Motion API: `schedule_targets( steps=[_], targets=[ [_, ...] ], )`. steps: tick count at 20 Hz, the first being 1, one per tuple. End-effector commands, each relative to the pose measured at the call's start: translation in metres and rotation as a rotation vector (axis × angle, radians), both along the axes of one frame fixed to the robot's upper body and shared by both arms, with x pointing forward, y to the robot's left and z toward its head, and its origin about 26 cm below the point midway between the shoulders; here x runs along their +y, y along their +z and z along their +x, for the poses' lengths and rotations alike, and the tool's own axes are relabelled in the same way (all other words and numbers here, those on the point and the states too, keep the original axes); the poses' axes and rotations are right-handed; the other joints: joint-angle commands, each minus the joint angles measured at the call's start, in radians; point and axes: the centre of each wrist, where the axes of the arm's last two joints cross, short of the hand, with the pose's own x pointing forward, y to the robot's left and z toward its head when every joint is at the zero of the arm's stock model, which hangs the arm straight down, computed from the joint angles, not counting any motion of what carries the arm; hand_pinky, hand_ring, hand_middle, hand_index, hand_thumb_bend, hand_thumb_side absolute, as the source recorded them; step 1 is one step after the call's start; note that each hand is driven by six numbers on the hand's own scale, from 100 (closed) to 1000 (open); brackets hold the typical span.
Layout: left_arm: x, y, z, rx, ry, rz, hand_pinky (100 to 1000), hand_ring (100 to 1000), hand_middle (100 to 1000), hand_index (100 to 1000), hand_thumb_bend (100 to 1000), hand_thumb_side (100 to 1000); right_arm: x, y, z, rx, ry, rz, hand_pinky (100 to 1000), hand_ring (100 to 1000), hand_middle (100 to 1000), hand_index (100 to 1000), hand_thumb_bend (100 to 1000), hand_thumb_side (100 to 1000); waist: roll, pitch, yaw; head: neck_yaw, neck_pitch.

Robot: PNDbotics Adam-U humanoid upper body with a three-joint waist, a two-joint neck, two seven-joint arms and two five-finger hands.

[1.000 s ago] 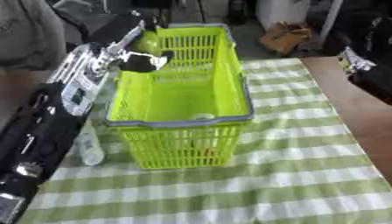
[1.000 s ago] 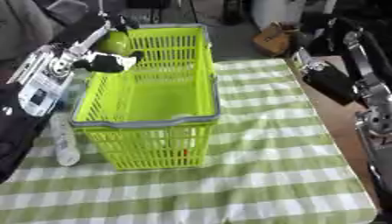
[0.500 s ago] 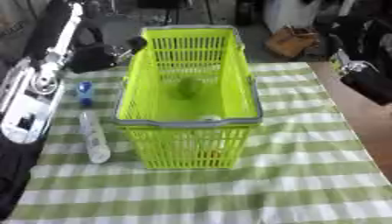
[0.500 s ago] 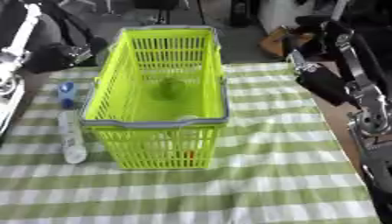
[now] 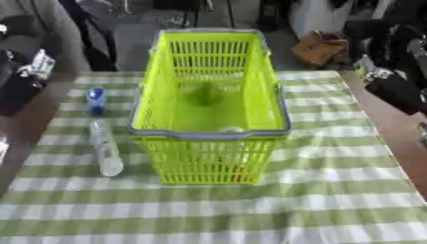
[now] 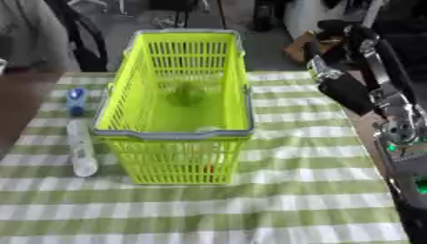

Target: Pick up objects on the table and place them in the box.

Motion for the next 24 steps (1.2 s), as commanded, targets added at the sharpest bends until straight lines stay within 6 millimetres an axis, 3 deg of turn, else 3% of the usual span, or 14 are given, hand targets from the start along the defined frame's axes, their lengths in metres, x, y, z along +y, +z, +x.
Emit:
schedule_targets(
  steps=[1,24],
  targets=[
    [0.007,0.004,-0.005,-0.039,0.032,-0.053,513,877,662,843,518,790,-0.004,0.009,0.0,-0.03,-0.01,-0.004,613,566,712,860,298,604,-0.001,-0.014,0.002,-0.003,0.002],
    [0.003,-0.009,-0.007,0.071,-0.006,-0.026,512,882,666,844,471,811,-0.004,0.009,0.0,-0.03,-0.009,-0.008,613,568,712,860,297,602,0.001,-0.018,0.002,-0.004,0.001]
  ],
)
